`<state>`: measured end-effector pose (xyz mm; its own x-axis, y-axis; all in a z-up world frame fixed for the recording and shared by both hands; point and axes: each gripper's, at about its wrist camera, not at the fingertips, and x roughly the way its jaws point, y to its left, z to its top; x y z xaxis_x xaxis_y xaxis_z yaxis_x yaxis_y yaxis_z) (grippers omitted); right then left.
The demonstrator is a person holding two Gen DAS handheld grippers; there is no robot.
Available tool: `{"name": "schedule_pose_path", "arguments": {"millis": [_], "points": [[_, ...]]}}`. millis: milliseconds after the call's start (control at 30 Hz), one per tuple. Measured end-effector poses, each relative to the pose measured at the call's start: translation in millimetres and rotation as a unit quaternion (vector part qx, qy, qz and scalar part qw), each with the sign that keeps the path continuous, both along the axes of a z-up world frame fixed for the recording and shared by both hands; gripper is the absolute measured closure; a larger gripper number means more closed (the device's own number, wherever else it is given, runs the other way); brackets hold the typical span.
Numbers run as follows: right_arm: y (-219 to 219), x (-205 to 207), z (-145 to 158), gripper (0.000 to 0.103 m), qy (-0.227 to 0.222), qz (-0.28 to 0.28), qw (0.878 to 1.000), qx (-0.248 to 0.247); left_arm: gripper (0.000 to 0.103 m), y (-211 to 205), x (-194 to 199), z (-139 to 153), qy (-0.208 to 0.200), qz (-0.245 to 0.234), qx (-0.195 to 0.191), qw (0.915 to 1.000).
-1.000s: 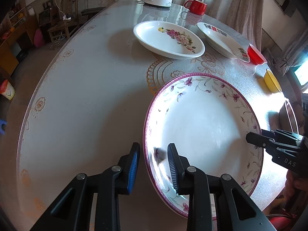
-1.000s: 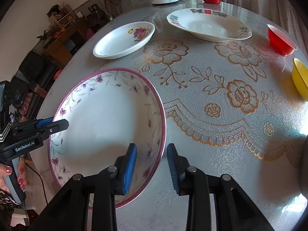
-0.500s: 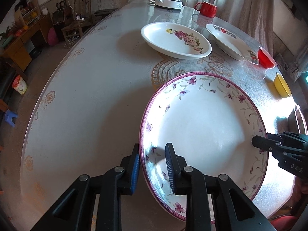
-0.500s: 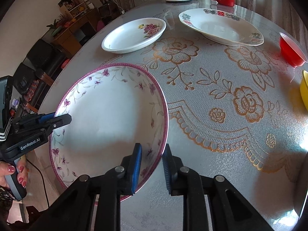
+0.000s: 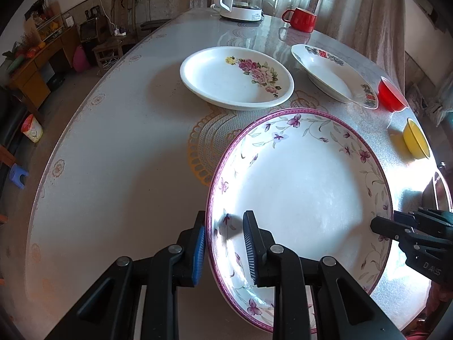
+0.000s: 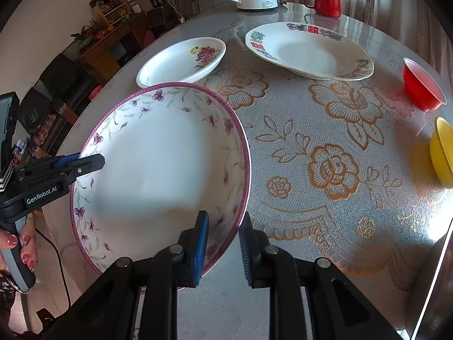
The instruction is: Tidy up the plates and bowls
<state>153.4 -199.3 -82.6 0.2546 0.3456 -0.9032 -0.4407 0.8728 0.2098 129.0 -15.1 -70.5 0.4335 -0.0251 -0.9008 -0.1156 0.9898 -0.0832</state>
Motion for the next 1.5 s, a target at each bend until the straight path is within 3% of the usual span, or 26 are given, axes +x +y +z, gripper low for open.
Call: {"name": "schedule_pose_path", "arguments": {"millis": [167, 433, 667, 900, 1067, 1200, 1500], "points": [[-15, 2, -5, 0.082, 0.012, -0.005, 1.0, -0.005, 0.078, -17, 9, -5, 0.003, -0.022, 0.004, 0.9998], [-32, -8, 1, 0.082, 0.01, -0.07, 0.997, -0.018, 0.078, -26, 16, -17, 0.013, -0.087, -0.008, 0.9961], [-20, -23, 2, 0.08, 0.005, -0.106, 0.994, -0.032, 0.077, -24, 14, -18, 0.009, -0.133, 0.005, 0.9911], [-22, -30, 2, 0.076, 0.004, -0.139, 0.99, -0.014, 0.066, -28, 10, -19, 0.004, -0.161, 0.009, 0.9869], [-21, -40, 14, 0.072, -0.012, -0.137, 0.99, -0.019, 0.062, -25, 6, -15, -0.004, -0.165, 0.006, 0.9863], [-25, -40, 21, 0.071, -0.018, -0.149, 0.988, -0.021, 0.044, -18, 6, -13, -0.003, -0.15, -0.003, 0.9886], [-36, -39, 28, 0.07, -0.02, -0.158, 0.987, -0.012, 0.041, -1, 3, -1, -0.012, -0.109, -0.023, 0.9937]]}}
